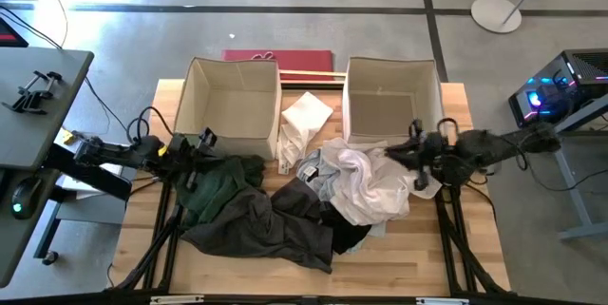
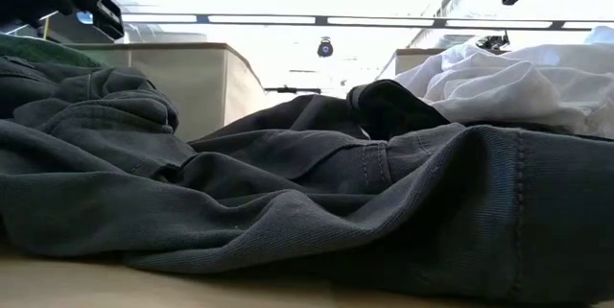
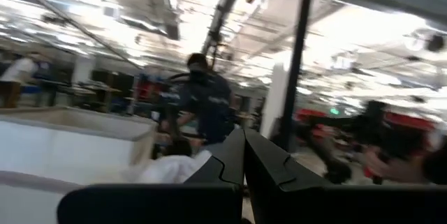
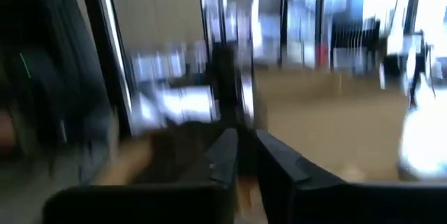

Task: Sort clothes
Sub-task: Put the white shirt into the right brown laundry bin

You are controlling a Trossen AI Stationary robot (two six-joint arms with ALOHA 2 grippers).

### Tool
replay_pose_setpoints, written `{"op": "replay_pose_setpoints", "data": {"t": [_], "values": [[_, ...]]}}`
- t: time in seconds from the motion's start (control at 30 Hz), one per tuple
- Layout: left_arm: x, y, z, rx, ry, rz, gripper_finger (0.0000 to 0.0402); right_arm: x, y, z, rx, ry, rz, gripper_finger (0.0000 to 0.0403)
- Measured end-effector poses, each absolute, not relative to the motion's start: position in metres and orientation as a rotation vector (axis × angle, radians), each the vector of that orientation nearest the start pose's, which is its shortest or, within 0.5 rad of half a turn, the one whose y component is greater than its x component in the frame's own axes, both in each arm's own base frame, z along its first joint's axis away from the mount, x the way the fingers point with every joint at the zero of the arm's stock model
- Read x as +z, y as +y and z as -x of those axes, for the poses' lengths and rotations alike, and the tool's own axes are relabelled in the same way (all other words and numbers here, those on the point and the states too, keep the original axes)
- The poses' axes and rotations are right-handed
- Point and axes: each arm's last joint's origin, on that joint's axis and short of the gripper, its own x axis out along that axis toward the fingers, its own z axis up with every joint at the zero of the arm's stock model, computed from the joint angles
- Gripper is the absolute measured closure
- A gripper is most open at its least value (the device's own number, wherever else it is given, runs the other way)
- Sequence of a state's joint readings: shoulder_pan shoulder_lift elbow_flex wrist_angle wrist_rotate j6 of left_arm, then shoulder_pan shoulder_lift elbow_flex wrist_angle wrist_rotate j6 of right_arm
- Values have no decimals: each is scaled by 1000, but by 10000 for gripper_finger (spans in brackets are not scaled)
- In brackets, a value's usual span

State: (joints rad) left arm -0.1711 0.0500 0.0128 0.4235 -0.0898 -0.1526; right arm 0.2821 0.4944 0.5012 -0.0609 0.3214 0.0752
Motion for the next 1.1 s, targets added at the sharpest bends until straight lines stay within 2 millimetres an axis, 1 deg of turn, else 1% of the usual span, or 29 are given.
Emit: {"op": "replay_pose_setpoints", "data": {"t": [0.1, 0.23, 0.37, 0.43, 0.5, 0.6, 0.7, 0.8, 0.9, 1.0, 1.1], "values": [[204, -13, -94, -63, -369, 217, 401, 295, 32, -141, -37, 282, -28, 320], [208, -14, -94, -48, -411, 232, 401, 308, 42, -163, 49, 524, -18, 259], [209, -14, -94, -42, -427, 229, 401, 315, 48, -186, 3, 763, -71, 188], [208, -14, -94, -36, -414, 209, 401, 312, 52, -197, -34, 884, -99, 152], [207, -14, -95, -33, -400, 195, 401, 303, 56, -209, -56, 998, -139, 123], [208, -14, -94, -51, -411, 227, 401, 279, 62, -226, -129, 1146, -206, 96], [207, -16, -94, -118, -403, 227, 401, 242, 64, -237, -276, 1258, -321, 92], [208, -18, -94, -169, -404, 207, 401, 202, 67, -243, -404, 1328, -411, 101], [207, -19, -95, -200, -395, 186, 402, 170, 69, -250, -444, 1344, -438, 123], [204, -19, -97, -196, -361, 161, 402, 148, 71, -256, -416, 1357, -395, 170], [202, -20, -99, -187, -341, 147, 402, 139, 72, -262, -399, 1339, -321, 242]]}}
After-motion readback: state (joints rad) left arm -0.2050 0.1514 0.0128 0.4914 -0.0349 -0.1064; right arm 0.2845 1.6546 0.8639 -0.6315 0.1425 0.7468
